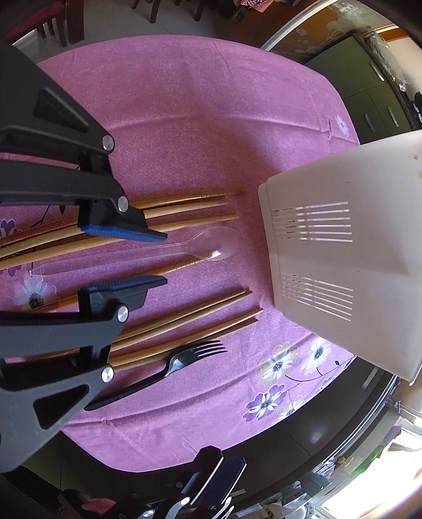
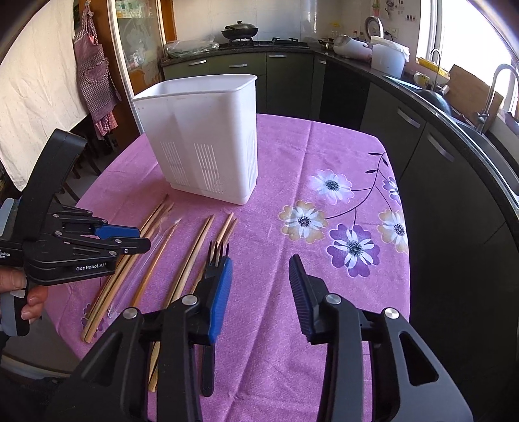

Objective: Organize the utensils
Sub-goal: 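Grasp the clear plastic spoon with the left tool while the right tool reaches for the black fork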

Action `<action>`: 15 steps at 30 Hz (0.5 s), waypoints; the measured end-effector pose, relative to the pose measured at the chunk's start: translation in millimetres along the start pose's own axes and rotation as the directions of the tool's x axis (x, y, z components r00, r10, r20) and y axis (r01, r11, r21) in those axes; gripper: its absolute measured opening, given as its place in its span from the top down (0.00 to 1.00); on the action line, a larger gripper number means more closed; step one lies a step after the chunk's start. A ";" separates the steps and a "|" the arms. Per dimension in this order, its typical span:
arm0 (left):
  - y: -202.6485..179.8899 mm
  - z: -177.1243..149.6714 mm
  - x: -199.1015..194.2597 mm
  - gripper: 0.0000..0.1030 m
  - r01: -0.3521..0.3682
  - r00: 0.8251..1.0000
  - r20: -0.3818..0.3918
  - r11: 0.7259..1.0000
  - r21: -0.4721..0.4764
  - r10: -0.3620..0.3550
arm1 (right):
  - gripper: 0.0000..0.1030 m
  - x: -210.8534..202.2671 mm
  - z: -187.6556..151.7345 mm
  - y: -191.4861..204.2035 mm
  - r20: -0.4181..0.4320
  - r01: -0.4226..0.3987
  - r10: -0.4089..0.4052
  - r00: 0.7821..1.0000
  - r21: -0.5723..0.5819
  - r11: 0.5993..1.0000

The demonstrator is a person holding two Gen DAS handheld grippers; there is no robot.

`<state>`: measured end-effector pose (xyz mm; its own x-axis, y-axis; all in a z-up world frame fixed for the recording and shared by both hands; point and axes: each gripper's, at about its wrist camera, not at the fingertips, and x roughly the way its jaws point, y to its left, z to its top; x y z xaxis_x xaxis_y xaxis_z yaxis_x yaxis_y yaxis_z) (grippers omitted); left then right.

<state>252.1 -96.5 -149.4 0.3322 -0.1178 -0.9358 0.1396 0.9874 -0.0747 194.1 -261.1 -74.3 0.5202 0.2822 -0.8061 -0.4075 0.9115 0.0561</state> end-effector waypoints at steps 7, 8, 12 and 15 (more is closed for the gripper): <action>1.0 10.6 12.2 0.84 -0.041 0.999 -0.029 0.999 0.000 0.041 | 0.65 0.7 -2.2 -1.0 0.002 -0.005 0.005 1.000 -0.005 1.000; 1.0 11.7 13.6 0.84 -0.045 0.998 -0.032 0.999 0.000 0.045 | 0.65 0.3 -2.6 -1.6 0.001 -0.008 0.008 1.000 -0.004 1.000; -4.1 16.4 20.9 0.87 -0.043 0.998 -0.045 0.999 0.008 0.043 | 0.65 -1.3 -3.4 -3.6 0.002 -0.010 0.010 1.000 -0.002 1.000; -7.1 19.3 25.8 0.87 -0.055 0.997 -0.056 0.998 0.011 0.055 | 0.65 -1.9 -4.4 -4.5 0.001 -0.014 0.014 1.000 0.000 1.000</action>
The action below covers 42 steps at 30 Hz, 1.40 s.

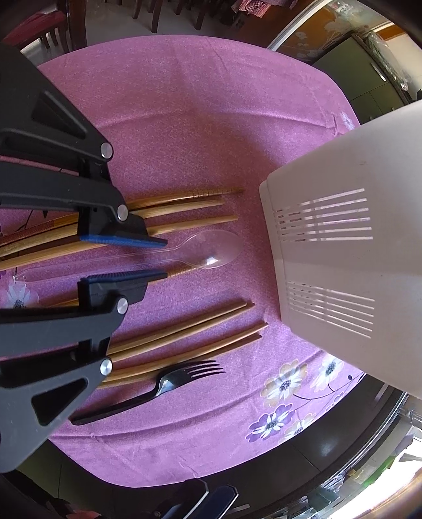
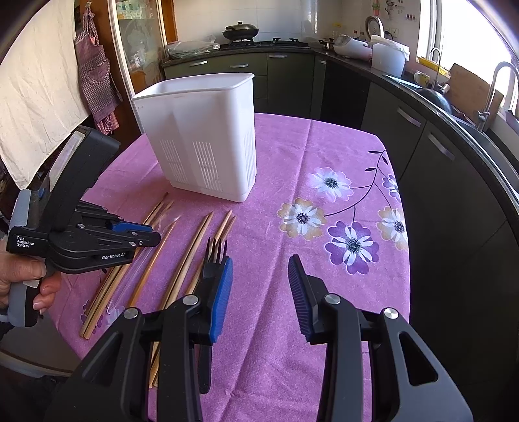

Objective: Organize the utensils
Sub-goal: 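Grasp the clear plastic spoon with the left tool while the right tool reaches for the black fork, then lift the spoon with the left tool while the right tool grasps the black fork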

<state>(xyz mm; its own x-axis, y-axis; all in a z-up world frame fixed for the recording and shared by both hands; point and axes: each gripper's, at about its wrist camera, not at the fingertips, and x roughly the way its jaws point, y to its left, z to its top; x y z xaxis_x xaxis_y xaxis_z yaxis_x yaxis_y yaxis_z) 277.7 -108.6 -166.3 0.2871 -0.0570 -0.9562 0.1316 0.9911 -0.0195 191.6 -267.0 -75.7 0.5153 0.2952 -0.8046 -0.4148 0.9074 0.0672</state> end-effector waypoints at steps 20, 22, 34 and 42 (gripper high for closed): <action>-9.5 4.2 -14.7 0.92 0.014 0.997 0.081 1.000 0.007 -0.015 | 0.65 32.6 -5.9 18.4 -0.178 -0.107 0.096 0.979 -0.057 0.993; -11.1 2.9 -25.8 0.92 0.023 0.993 0.112 1.000 0.013 -0.024 | 0.73 40.8 -5.1 23.6 -0.217 -0.133 0.117 0.969 -0.061 0.989; 1.0 -24.7 -68.2 0.92 0.052 0.977 0.203 0.997 0.051 -0.061 | 0.83 80.9 1.6 33.2 -0.361 -0.175 0.149 0.920 -0.038 0.984; 4.1 -32.0 -75.8 0.92 0.062 0.972 0.223 0.996 0.061 -0.074 | 0.87 95.3 4.5 43.3 -0.404 -0.148 0.109 0.908 -0.067 0.987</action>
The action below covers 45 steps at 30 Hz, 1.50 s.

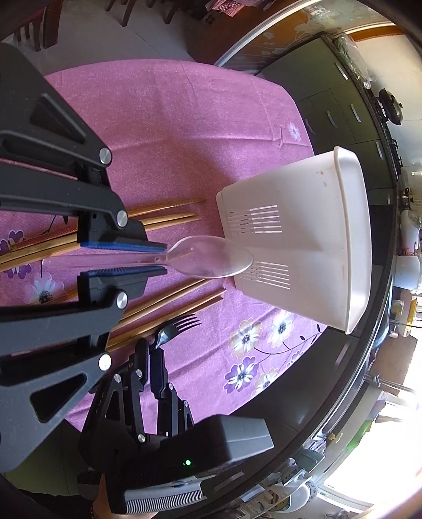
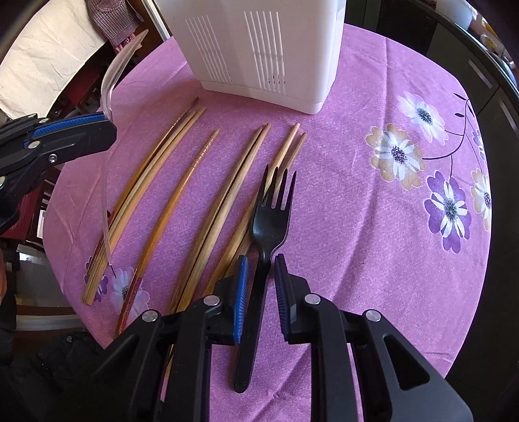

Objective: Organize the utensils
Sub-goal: 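Lift the spoon with the left tool while the right tool grasps the black fork, then drop the spoon into the white holder with the left tool while the right tool carries the fork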

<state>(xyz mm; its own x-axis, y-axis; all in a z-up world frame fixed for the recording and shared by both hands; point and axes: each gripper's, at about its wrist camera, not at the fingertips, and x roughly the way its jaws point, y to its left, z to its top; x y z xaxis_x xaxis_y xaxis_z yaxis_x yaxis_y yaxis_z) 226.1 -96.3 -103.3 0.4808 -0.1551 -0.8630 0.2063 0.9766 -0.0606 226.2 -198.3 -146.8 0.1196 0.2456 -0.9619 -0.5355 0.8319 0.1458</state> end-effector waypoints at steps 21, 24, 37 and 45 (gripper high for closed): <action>10.8 -10.7 -50.6 0.92 0.047 0.989 0.139 0.999 0.022 -0.050 | 0.90 -74.5 -39.1 -25.6 0.272 -0.174 0.149 0.951 0.071 0.982; 12.2 -9.8 -56.4 0.92 0.054 0.986 0.155 0.998 0.028 -0.058 | 0.90 -75.1 -41.0 -24.6 0.284 -0.182 0.156 0.946 0.066 0.981; 17.1 2.9 -70.3 0.92 0.078 0.976 0.201 0.996 0.036 -0.084 | 0.90 -77.6 -41.1 -26.8 0.307 -0.213 0.187 0.933 0.052 0.976; 14.9 32.3 -109.1 0.92 0.090 0.958 0.268 0.994 0.061 -0.104 | 0.90 -87.9 -43.4 -35.8 0.344 -0.239 0.207 0.916 0.053 0.970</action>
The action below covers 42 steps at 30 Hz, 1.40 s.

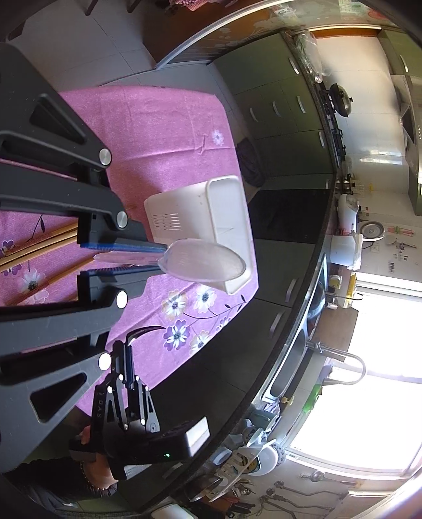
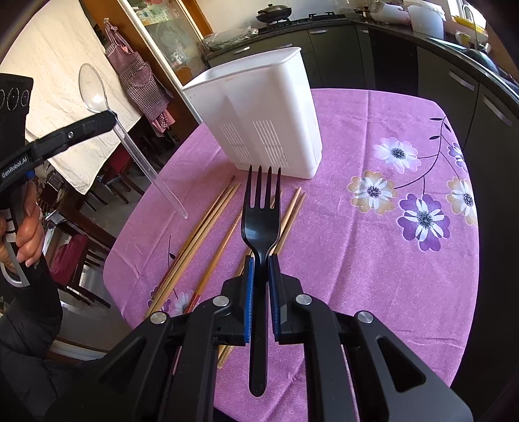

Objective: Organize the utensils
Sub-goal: 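Drop the spoon into the white holder with the left tool while the right tool carries the fork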

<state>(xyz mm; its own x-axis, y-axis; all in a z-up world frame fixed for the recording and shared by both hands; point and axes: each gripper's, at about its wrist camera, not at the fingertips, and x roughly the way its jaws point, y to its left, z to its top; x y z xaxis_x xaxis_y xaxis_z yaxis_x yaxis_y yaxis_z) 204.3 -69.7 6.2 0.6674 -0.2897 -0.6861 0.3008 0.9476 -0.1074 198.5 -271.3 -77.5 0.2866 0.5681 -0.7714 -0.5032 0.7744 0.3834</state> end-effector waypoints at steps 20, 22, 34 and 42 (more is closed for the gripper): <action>29.4 88.1 42.6 0.92 -0.122 0.989 0.082 0.992 0.014 0.120 | 0.90 -31.1 11.7 -2.3 0.117 -0.084 0.082 0.990 0.009 0.996; 31.6 83.2 52.3 0.92 -0.124 0.991 0.058 0.992 0.018 0.122 | 0.90 -41.5 23.9 5.7 0.156 -0.098 0.098 0.983 -0.008 0.995; 38.4 59.8 30.1 0.69 -0.126 0.988 0.092 0.991 0.039 0.122 | 0.90 -78.2 150.8 33.2 0.488 -0.094 0.097 0.867 -0.029 0.995; 45.2 38.6 15.5 0.66 -0.119 0.991 0.071 0.992 0.041 0.116 | 0.90 -33.6 204.2 37.0 0.588 0.104 -0.089 0.804 0.010 0.995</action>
<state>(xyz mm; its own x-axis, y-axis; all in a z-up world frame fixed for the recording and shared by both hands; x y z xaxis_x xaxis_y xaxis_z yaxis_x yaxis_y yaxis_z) 254.5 -36.5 18.5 0.7442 -0.1864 -0.6415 0.2467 0.9691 0.0046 336.8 -204.9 66.3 0.7547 0.5511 -0.3559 -0.4630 0.8318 0.3063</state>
